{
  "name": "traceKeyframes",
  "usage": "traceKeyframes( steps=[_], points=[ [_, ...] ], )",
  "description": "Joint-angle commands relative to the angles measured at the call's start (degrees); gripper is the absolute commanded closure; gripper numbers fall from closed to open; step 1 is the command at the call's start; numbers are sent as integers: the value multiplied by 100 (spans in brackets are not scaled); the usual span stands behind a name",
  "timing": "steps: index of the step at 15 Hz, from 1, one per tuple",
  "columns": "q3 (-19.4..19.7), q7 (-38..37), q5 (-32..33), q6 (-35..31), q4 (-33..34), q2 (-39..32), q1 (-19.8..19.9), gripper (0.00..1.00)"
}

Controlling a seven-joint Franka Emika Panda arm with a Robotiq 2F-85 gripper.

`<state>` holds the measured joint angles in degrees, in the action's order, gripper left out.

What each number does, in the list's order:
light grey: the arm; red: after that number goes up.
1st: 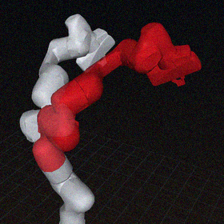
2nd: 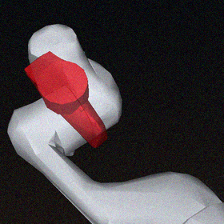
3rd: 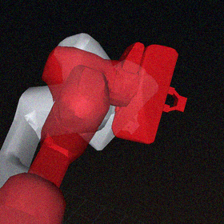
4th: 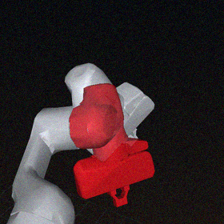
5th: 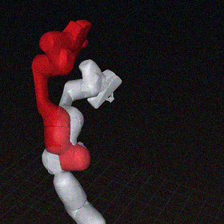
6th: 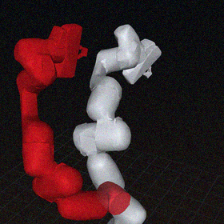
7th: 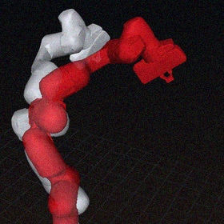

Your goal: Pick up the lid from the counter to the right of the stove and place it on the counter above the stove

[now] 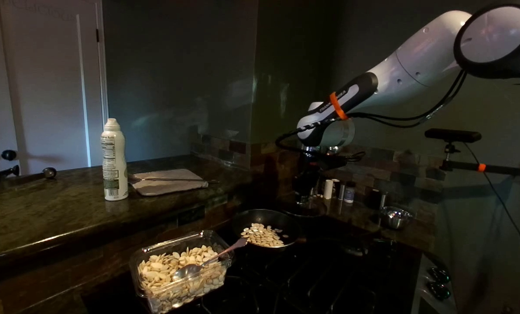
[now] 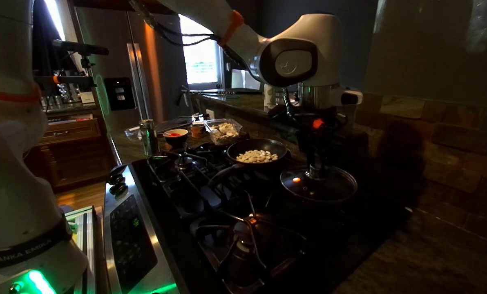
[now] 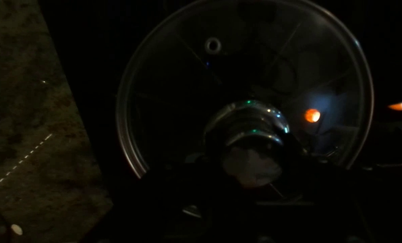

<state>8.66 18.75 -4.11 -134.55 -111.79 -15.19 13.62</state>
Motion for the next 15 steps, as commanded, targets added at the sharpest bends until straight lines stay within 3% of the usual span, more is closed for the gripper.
traceKeyframes(
  steps=[1, 5, 9, 15],
  points=[
    [57, 261, 36, 190, -630, 728, 146, 77],
    [9, 1035, 61, 587, -1171, 1313, 94, 77],
    [-106, 1281, 576, 185, -1789, 2074, -256, 77],
    [-476, 1594, 608, -119, -1471, 2379, -1033, 77]
  ],
)
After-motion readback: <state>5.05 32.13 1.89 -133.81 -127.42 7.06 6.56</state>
